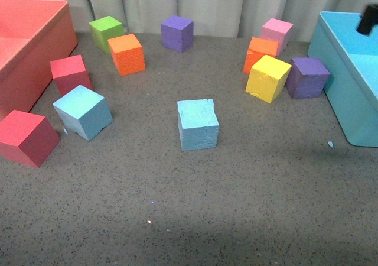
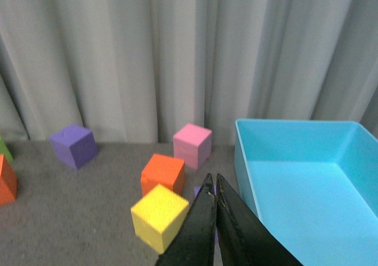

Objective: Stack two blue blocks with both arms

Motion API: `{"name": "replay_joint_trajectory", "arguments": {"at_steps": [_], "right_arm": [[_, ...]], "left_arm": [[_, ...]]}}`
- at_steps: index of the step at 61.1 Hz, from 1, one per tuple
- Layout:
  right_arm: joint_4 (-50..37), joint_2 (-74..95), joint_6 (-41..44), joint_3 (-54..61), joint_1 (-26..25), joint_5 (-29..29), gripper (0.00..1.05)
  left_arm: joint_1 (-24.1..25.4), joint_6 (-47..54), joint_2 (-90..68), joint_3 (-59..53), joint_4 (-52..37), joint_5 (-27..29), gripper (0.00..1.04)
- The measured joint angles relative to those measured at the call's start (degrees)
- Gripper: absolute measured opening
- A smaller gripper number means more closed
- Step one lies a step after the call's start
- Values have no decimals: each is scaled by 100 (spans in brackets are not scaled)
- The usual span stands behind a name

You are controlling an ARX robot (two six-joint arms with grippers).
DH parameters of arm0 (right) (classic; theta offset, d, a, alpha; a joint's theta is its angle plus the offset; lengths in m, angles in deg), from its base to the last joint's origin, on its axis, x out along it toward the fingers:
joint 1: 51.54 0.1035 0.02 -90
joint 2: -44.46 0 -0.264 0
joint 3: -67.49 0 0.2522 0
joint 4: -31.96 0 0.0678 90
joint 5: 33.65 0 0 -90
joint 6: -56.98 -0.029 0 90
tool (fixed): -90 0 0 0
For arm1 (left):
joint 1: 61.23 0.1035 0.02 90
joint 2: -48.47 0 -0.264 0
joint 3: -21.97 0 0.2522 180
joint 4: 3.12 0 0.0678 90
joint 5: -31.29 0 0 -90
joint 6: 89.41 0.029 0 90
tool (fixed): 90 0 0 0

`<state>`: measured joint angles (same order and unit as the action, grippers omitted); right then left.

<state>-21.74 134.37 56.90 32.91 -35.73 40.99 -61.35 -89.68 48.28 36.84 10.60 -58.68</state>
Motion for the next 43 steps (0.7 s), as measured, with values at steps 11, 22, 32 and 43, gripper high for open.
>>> {"name": "replay_joint_trajectory", "arguments": {"at_steps": [11,22,32,43], "right_arm": [[151,-986,11,713,-382,374,1],[573,-1888,9,1274,-723,686,1],[1134,-2800,9,1620,-951,922,1],[1860,-3788,11,1860,-1405,1475,1]], "left_arm": [[0,0,0,0,0,7,98],[0,0,0,0,0,2,98],[0,0,0,0,0,4,98],[0,0,0,0,0,2,98]]}}
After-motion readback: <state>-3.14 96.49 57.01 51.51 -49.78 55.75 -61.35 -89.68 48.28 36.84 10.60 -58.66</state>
